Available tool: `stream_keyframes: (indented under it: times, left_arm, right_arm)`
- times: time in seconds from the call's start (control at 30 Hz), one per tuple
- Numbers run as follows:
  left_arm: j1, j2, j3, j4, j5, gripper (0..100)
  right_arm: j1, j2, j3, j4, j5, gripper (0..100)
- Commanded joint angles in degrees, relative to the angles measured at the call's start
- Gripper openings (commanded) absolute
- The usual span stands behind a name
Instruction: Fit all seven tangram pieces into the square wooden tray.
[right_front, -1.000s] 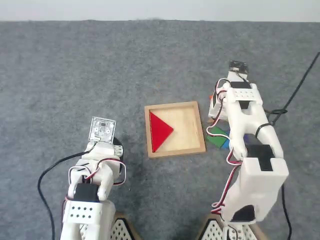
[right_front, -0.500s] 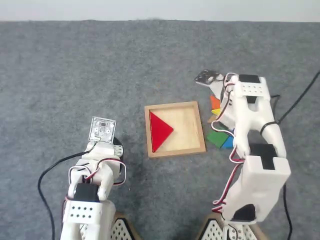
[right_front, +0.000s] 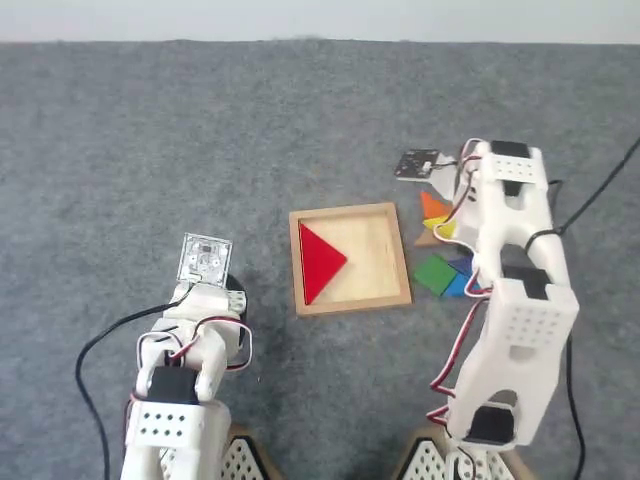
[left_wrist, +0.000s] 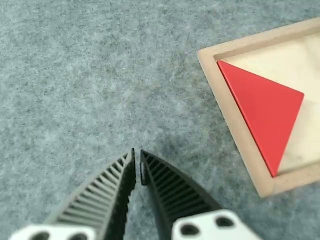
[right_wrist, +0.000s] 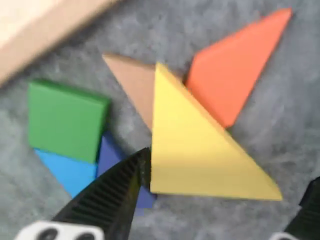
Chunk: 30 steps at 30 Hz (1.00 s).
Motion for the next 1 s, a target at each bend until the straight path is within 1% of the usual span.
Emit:
stream_keyframes:
  times: [0.0,0.1,0.23,0.3,0.47,0.57,0.67,0.83,0.97]
  left_arm:
    - [-0.26,-0.7,-0.48,0.44,0.44,2]
    - [-0.26,-0.7,-0.48,0.44,0.44,2]
    - [-0.26,-0.7,-0.48,0.44,0.44,2]
    - [-0.26,-0.7,-0.48,0.44,0.44,2]
    - [-0.26,-0.7,-0.48,0.44,0.44,2]
    - [-0.26,-0.7,-0.48,0.44,0.44,2]
    - [-0.26,-0.7,-0.48,0.44,0.44,2]
    - [-0.26,-0.7,-0.48,0.44,0.44,2]
    - [-0.26,-0.7,-0.48,0.44,0.44,2]
  right_arm:
    - [2.51,0.4,-4.84,1.19,2.11,46.1]
    - [2.68,2.59,-5.1,1.27,2.11,45.2]
    - [1.89,4.97,-5.27,1.98,1.93,36.6]
    - [1.89,5.32,-5.27,2.42,1.14,34.4]
    - [1.45,5.23,-5.27,2.77,-7.47,31.5]
    - [1.36,5.14,-5.36,2.77,-11.34,30.3]
    - [1.36,4.18,-5.27,2.77,-13.71,29.9]
    - [1.27,1.36,-5.27,3.91,-18.73,20.3]
    - [-0.4,0.48,-5.27,7.69,-19.25,19.1]
